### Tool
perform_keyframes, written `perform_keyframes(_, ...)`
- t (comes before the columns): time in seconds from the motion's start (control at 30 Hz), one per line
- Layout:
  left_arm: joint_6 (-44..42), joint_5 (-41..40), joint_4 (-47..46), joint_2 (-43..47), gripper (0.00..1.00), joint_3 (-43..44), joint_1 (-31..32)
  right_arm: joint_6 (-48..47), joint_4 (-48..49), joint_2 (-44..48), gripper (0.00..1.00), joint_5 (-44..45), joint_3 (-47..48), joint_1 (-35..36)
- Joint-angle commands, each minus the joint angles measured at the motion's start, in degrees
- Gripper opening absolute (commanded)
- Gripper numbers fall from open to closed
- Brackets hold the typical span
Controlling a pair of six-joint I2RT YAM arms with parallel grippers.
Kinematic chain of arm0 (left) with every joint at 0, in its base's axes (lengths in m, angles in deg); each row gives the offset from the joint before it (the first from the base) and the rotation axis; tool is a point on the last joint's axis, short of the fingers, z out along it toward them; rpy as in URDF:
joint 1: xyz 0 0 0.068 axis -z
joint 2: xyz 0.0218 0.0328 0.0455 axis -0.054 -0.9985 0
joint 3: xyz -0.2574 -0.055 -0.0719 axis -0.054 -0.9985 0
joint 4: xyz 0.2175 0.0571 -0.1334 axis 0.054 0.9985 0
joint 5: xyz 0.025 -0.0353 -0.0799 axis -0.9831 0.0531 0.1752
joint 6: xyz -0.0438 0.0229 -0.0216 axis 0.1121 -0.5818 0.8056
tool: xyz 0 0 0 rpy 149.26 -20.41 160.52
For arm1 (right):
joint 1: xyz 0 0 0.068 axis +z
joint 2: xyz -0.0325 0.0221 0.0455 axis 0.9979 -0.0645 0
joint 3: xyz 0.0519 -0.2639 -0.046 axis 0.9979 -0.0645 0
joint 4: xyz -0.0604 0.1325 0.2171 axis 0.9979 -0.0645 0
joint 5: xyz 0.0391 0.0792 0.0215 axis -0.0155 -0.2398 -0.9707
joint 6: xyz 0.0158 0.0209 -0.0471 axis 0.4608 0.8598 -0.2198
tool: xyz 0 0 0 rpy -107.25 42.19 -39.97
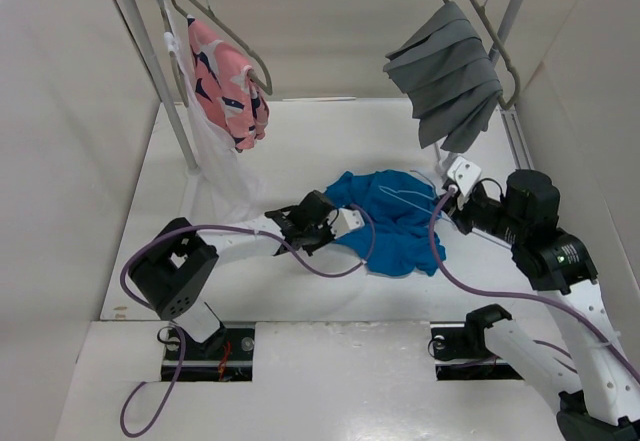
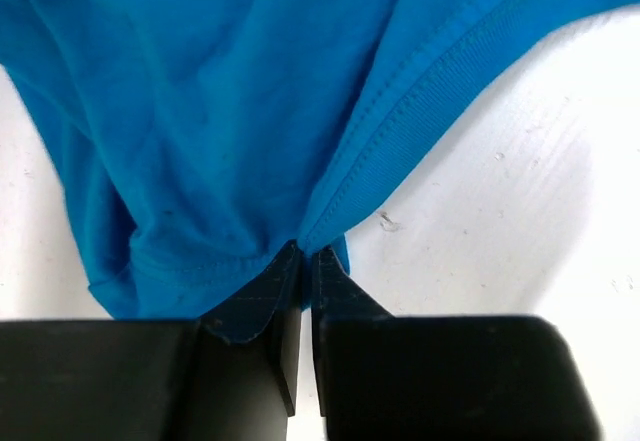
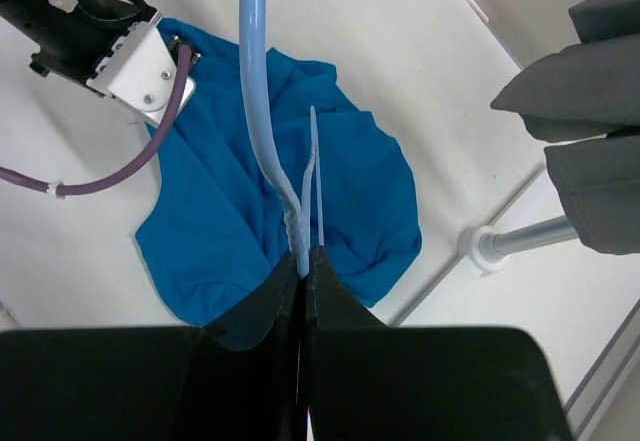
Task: Place the t-shirt on the hanger
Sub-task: Place tshirt on hanger
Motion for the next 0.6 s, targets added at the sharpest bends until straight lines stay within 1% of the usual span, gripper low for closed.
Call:
perform_keyframes(0.0,0.09,2.43,3.34,1.15,0.0,2.17,0.04,0.84,0.63,0.61,0.0,-0.29,-0.16,-0.29)
perform_keyframes(0.03,0.09,5.31,4.85,1.85,0.0,2.78,-0.48,0.06,0.02,0.61,0.0,-1.33,-0.16,-0.29)
perform_keyframes(0.1,-0.44,9.01,8.88,2.38,0.0,6.81,-3.02,-1.0,-1.74,0.61,0.0,-4.5,0.36,-0.29)
perform_keyframes(0.13,-0.96,10.86,13.95,2.39,0.0,8.74,-3.9,-2.4,-2.53,0.61,0.0,-6.25,0.37,-0.29)
perform_keyframes(0.17,-1.49,13.84,16.61,2.39,0.0,12.94,-5.04,-3.11,-3.32,0.61,0.0,-9.75,0.98,-0.29)
perform_keyframes(0.2,-2.01,15.09,19.16,2.39,0.0,15.16,-5.05,-3.81,-5.59,0.08,0.0,-11.35,0.98,0.32)
perform_keyframes(0.27,-3.07,17.98,25.47,1.69,0.0,19.11,-5.58,-5.57,-8.67,0.08,0.0,-12.33,1.51,1.64)
perform_keyframes(0.3,-3.77,18.96,27.34,0.99,0.0,22.53,-5.58,-6.18,-11.99,0.08,0.0,-12.85,2.03,2.16)
perform_keyframes(0.37,-4.3,21.06,31.03,0.46,0.0,24.92,-5.58,-6.72,-14.04,0.08,0.0,-13.9,2.04,3.48)
perform_keyframes(0.43,-4.3,24.14,31.75,0.46,0.0,26.25,-5.58,-6.72,-14.05,0.61,0.0,-15.23,1.43,4.01)
perform_keyframes(0.5,-4.3,25.46,32.37,0.46,0.0,26.96,-5.58,-4.97,-10.64,2.8,0.0,-16.98,-0.33,4.02)
perform_keyframes(0.57,-4.3,25.47,32.89,-0.15,0.0,28.62,-5.58,-3.12,-5.02,3.33,0.0,-18.04,-2.08,4.02)
